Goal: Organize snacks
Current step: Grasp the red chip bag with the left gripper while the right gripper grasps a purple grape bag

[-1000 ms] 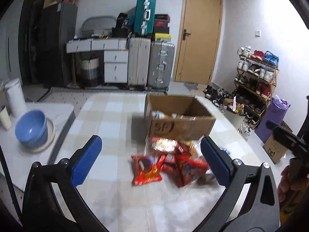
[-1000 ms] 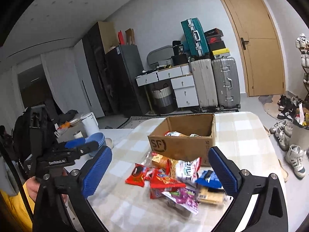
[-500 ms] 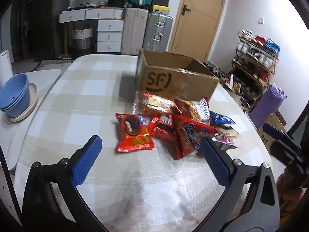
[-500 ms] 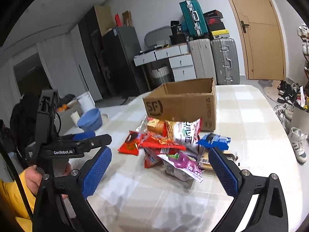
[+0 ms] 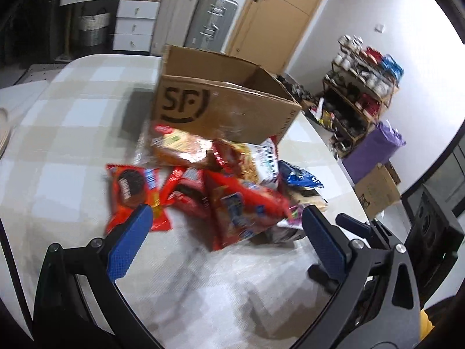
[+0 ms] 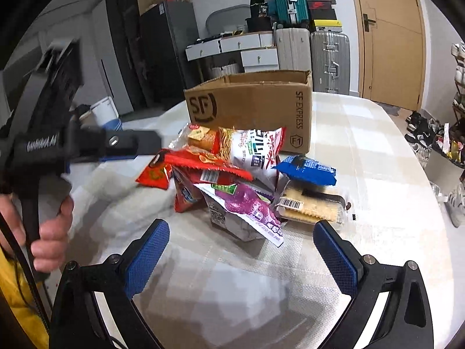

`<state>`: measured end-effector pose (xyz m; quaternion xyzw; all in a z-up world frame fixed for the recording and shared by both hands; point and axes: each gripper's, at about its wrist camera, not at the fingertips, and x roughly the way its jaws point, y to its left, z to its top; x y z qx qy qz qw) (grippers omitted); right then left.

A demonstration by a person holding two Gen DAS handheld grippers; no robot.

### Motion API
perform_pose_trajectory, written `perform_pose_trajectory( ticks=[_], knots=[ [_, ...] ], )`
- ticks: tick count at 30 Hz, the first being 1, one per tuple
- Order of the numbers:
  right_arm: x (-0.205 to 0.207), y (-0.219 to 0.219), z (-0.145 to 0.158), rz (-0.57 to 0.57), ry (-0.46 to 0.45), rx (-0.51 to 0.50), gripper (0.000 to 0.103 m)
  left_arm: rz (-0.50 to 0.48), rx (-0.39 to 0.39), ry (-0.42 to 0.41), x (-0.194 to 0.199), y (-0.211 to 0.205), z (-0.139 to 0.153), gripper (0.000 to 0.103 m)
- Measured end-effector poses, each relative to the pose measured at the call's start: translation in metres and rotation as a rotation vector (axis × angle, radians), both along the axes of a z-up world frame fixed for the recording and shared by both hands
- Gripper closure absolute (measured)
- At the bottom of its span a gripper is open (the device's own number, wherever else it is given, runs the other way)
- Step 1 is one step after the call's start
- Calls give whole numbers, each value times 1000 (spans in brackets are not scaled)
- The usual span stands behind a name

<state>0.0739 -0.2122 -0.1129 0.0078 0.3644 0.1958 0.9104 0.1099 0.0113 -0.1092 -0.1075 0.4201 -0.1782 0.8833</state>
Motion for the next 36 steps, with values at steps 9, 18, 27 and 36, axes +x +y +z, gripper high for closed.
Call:
perform_pose_trajectory(
  ticks=[9, 18, 27, 36],
  knots=[
    [8, -4, -8, 18, 1, -5, 2, -22, -25, 173, 57, -36, -34, 4],
    [16, -4, -12, 64, 32, 22, 3, 1, -58, 270, 74, -41, -68, 37],
    [12, 4, -11, 80, 23, -9, 3, -36, -34, 253, 71, -50, -68, 46],
    [17, 24, -1, 133, -9, -94, 3, -49, -56, 241, 56, -49, -70, 51]
  ],
)
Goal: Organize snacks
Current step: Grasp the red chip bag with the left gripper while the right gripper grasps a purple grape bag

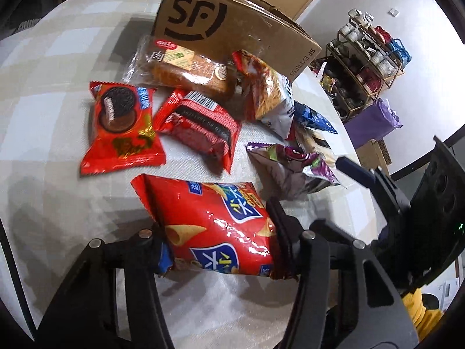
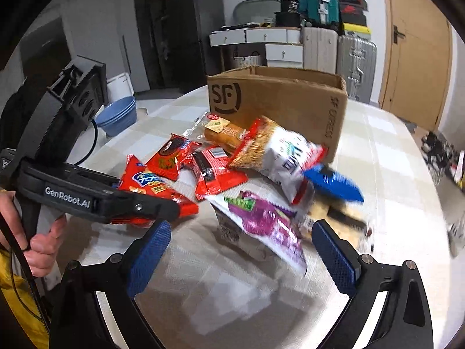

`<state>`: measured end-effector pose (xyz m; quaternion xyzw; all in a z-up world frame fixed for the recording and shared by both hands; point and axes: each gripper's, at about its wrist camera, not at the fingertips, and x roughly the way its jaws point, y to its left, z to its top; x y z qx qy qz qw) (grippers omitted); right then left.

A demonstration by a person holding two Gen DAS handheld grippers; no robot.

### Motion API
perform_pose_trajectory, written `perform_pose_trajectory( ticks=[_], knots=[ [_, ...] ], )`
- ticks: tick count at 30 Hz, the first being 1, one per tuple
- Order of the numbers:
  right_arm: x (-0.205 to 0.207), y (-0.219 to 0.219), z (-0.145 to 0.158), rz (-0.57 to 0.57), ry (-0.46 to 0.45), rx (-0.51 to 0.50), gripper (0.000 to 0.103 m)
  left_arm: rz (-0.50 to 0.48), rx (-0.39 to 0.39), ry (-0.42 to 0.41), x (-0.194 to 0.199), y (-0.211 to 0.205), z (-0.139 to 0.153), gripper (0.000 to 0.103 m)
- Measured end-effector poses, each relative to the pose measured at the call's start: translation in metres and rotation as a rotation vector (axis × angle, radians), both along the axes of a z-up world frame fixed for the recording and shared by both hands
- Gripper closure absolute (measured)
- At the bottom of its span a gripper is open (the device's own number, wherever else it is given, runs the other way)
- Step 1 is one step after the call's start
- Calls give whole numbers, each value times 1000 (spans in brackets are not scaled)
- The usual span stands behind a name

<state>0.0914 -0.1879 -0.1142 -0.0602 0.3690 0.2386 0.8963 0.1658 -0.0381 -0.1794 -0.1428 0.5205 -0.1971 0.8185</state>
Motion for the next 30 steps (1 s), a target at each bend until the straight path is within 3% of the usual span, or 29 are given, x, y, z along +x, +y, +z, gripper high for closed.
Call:
perform_pose_trajectory(
  ticks=[2, 5, 7, 13, 23, 25, 30],
  knots=[
    [5, 5, 1, 24, -14, -50, 5, 0, -7, -2, -2, 3, -3, 51],
    [10, 11, -3, 54, -6, -115, 24, -5, -27, -6, -11, 9, -6, 51],
    [13, 17, -7, 82, 1, -163, 26, -11, -36, -13, -12, 12, -4, 51],
    [21, 27, -21, 112, 34, -237, 48, 0, -67, -18, -32, 44, -5, 51],
    [24, 14, -16, 70, 82, -95, 65, 16, -85, -28, -37, 59, -2, 51],
    [23, 9, -13, 59, 95, -33, 78, 19, -86, -30, -39, 62, -1, 51],
    [21, -2, -14, 32, 134, 46, 78, 28, -83, -38, -41, 66, 2, 51]
  ],
)
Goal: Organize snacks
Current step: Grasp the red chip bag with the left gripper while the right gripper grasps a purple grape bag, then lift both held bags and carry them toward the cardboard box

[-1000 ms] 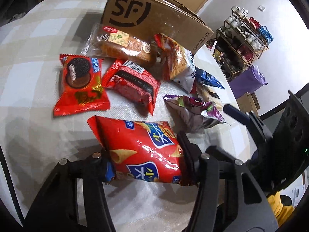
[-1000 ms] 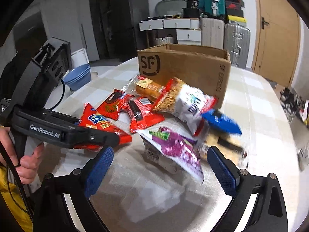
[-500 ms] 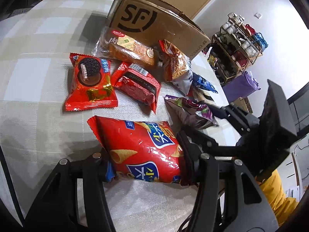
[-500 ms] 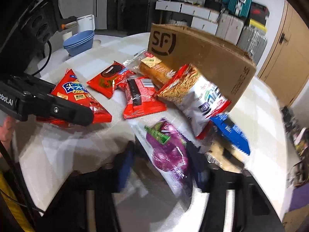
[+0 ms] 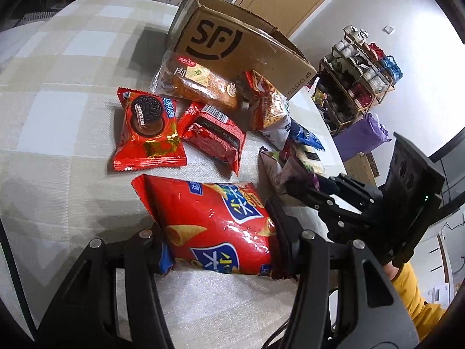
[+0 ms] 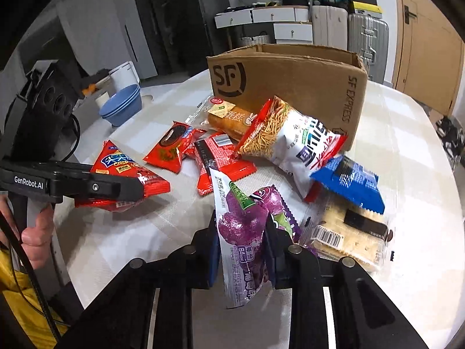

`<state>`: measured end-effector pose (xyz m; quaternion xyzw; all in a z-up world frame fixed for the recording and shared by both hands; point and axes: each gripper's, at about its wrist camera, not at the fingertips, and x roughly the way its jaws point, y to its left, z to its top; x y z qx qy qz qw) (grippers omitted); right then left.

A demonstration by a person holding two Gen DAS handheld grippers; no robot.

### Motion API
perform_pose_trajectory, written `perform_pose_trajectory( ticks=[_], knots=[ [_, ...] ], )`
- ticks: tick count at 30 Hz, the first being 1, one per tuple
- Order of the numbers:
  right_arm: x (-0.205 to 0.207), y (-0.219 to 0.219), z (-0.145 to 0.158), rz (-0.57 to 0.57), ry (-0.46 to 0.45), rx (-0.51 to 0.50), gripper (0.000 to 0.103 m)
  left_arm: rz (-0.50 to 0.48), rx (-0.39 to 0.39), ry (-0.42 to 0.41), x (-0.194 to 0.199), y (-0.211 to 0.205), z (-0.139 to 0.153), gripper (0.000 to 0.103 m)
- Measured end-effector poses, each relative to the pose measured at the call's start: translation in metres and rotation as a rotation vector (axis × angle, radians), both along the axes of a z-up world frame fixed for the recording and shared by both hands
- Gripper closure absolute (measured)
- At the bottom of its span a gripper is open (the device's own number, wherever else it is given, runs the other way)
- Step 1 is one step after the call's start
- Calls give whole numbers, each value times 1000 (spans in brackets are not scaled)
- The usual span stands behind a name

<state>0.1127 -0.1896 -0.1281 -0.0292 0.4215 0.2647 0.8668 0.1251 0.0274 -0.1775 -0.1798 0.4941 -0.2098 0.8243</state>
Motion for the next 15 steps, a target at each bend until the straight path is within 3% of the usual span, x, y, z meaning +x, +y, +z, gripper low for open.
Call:
perform_pose_trajectory(
  ticks=[11, 15],
  knots=[
    [-3, -33, 17, -77, 77, 320, 78, 14, 0, -19, -10, 10, 14, 51],
    [-8, -39, 28, -67, 75, 391, 78, 13, 5, -35, -13, 12, 23, 51]
  ],
)
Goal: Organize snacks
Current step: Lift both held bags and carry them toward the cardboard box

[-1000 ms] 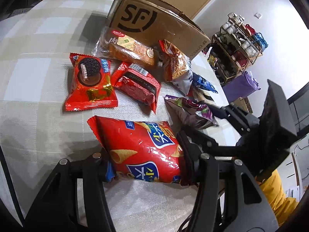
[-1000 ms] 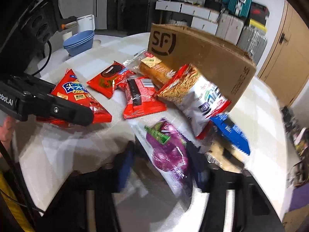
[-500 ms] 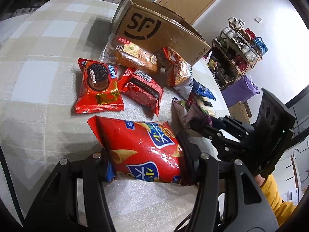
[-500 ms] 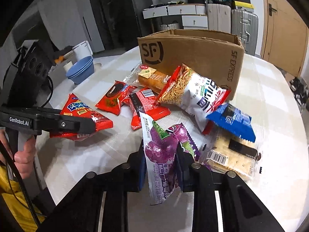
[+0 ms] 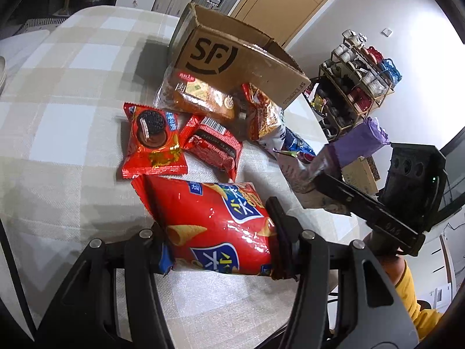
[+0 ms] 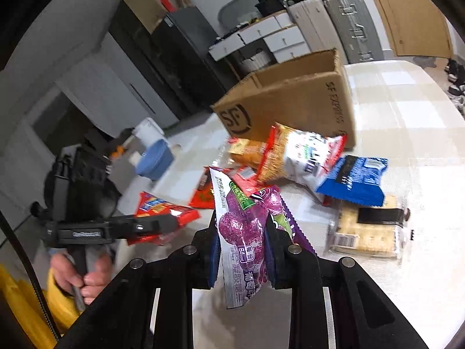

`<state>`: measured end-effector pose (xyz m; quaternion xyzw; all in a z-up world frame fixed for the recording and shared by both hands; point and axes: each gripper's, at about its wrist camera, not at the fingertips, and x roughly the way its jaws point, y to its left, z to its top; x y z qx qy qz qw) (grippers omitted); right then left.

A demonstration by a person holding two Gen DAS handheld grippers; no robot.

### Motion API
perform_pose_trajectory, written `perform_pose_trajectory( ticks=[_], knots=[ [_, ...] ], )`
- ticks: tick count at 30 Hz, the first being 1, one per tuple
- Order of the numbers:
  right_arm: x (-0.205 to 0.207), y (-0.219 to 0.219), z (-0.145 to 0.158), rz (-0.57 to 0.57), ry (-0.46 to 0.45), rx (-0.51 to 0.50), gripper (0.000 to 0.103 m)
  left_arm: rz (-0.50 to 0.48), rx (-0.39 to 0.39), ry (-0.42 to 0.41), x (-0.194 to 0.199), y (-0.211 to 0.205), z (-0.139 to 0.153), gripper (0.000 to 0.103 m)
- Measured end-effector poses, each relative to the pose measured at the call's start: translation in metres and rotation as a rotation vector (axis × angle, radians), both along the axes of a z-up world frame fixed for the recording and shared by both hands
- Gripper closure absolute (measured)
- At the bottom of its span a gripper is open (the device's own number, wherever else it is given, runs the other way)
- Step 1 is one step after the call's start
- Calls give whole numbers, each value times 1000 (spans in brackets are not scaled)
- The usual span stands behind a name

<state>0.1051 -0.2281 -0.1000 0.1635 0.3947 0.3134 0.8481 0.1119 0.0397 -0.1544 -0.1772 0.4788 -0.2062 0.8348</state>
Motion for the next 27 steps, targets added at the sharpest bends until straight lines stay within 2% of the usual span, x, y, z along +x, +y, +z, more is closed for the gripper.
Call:
perform_pose_trajectory(
  ticks=[10, 19, 27],
  knots=[
    [-3, -14, 23, -7, -5, 184, 78, -10, 12, -22, -8, -1, 18, 51],
    [-18, -25, 42, -46, -36, 222, 78, -25, 55, -95, -15, -15, 49, 51],
    [-24, -32, 49, -79, -38, 216, 78, -38, 72, -111, -23, -17, 61, 51]
  ],
)
